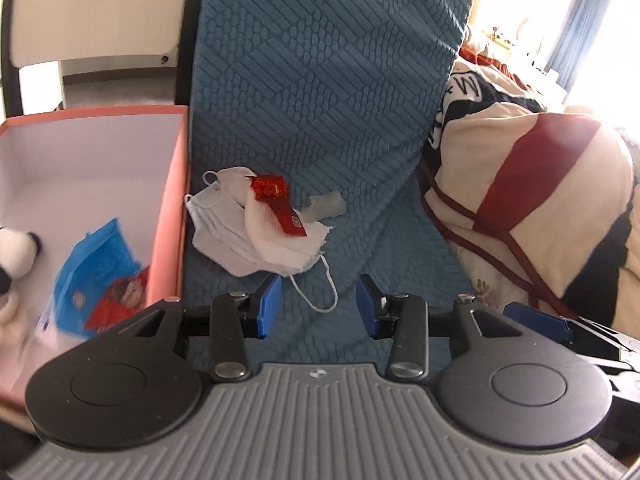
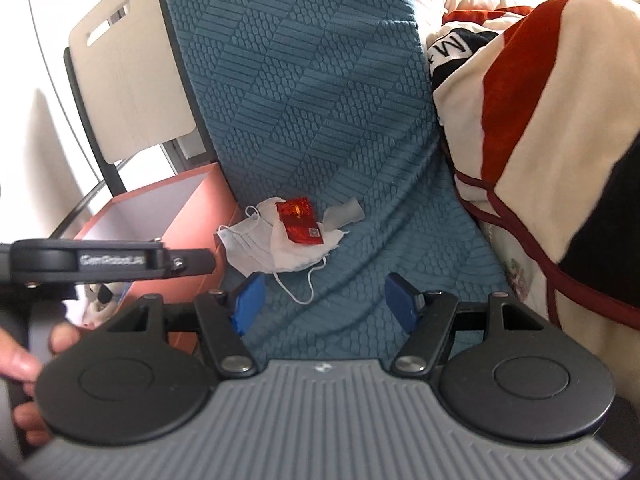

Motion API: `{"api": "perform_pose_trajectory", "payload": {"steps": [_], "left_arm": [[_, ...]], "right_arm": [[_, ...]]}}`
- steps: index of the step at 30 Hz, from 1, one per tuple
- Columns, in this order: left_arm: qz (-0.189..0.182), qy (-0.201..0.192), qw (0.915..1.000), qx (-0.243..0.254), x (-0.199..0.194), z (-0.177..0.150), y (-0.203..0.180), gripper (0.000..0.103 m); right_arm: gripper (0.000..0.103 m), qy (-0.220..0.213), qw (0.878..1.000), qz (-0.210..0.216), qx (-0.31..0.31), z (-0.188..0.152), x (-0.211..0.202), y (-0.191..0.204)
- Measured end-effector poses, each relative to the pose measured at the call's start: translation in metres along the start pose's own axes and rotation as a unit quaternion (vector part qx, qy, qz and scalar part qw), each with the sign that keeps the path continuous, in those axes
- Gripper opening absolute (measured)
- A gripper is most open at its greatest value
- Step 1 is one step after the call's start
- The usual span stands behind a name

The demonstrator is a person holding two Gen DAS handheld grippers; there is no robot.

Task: Organize soft objects
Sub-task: 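Move both tools back to the mask pile on the seat, then reach the left gripper to the red foil candy while the right approaches the clear plastic piece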

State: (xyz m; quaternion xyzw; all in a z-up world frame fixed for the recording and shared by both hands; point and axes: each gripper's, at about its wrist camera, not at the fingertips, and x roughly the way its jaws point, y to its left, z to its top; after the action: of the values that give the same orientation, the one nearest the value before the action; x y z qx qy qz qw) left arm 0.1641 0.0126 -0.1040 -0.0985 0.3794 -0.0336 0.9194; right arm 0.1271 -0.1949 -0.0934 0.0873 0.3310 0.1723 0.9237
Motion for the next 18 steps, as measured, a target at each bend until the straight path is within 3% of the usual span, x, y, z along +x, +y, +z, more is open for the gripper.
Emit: {"api": "perform_pose_trajectory", "payload": {"steps": [6,10,14,18], "left_arm": [[0.015,-0.014,0.9996,0.017,0.025,0.000,-0.006,0.047],[0.012,-0.029,0.9993,0.023,0.035,0.008,-0.008,0.047],[0.003,-0.017,0.9997,0.019,0.050,0.024,-0.006,0.047],[0.013,0.003,0.9985,0.053,0.069,0.038,-0.013,0.047]], "right_arm": [[0.069,0.013,0.999,0.017,0.027,0.006,0.022,-0.010],[0.069,0.021,1.000,-0.001,0.019,0.007,0.035,-0.009],[0.069,0.019,1.000,-0.003,0.004,0.011,0.047,-0.008],[0.069,0.015,1.000,0.005,-0.011,0.015,0.062,-0.009]]}}
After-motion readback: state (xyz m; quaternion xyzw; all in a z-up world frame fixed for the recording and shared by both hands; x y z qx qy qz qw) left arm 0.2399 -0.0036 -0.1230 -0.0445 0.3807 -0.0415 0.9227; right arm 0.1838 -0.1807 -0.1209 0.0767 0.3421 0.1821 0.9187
